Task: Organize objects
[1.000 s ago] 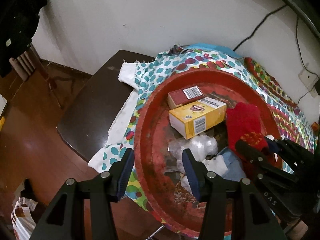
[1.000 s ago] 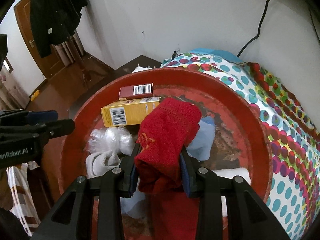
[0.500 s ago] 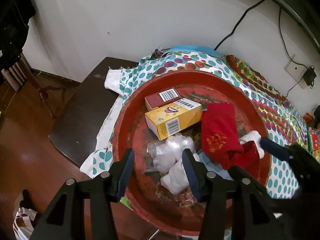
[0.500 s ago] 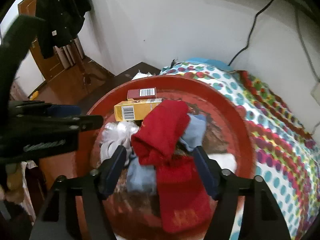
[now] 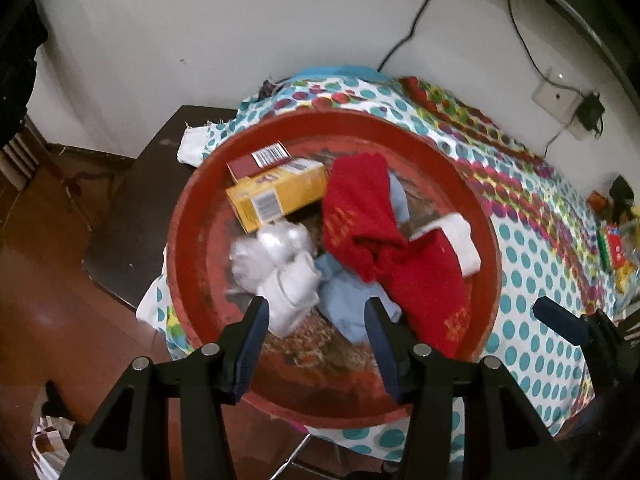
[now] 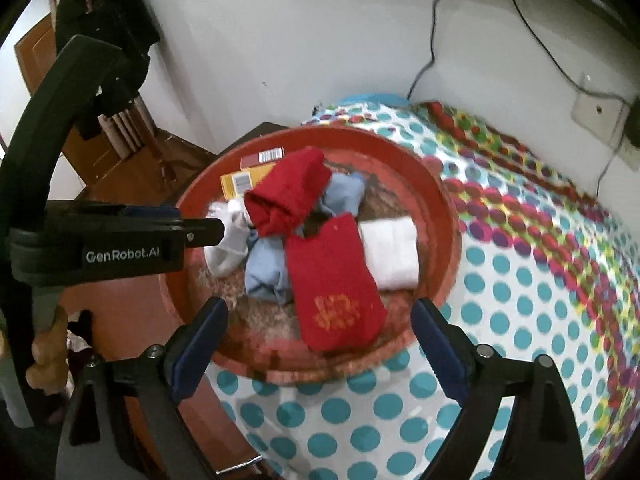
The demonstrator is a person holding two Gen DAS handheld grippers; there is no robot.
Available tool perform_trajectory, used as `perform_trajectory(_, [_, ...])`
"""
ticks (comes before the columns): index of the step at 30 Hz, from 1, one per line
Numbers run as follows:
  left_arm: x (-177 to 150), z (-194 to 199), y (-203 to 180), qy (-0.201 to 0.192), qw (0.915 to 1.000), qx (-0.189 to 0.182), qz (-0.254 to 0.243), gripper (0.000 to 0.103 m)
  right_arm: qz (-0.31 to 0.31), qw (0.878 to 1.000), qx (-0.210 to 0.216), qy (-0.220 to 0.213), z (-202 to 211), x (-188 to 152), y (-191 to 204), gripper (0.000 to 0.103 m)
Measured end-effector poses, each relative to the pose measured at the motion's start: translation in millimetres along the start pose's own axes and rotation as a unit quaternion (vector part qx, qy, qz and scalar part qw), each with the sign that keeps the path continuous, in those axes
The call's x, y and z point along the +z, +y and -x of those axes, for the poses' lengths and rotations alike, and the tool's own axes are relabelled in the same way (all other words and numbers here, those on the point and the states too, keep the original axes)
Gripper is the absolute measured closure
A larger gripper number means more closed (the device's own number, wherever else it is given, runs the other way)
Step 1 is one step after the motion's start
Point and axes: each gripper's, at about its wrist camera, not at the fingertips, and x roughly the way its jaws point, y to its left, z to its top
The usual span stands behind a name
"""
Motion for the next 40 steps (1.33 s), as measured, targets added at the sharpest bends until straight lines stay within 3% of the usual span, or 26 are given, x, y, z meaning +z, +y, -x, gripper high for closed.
perform_trajectory(3, [-6,0,-10,0.001,0.9997,0.021,-0.012,0.052,-0.006,1.000,-0.007,0.021,-1,-8,-2,0.011])
perform_trajectory(7, [-11,-5,-15,0.013,0.9998,-0.006,-0.011,0.052,-0.011,0.999,-0.015,0.035,0,-14,-4,0.011])
perform_trajectory(14, [-19,-11,-24,0.029,0.9993,0.009,-0.022,0.052,0.015,0.996,-0.075,0.048,1,-15,2,0.010])
perform_trajectory(22, [-27,-15,-25,0.038,0.9987,0.022,-0.028,0.052,0.010,0.996,-0.060,0.060,-4,-19,2,0.010])
perform_trajectory(27, [-29,-14,-31,0.024,0.9970,0.057,-0.047,0.052,0.011,0.995,-0.065,0.069,-6,-20,3,0.010])
perform_trajectory(32, [-31,-7,-29,0.004,0.9984,0.035,-0.044,0.052,0.016,0.994,-0.072,0.079,-8,-20,5,0.009])
perform_trajectory(40, [-33,1,-34,-0.005,0.9976,0.037,-0.057,0.052,0.017,0.994,-0.068,0.085,-10,-21,7,0.009])
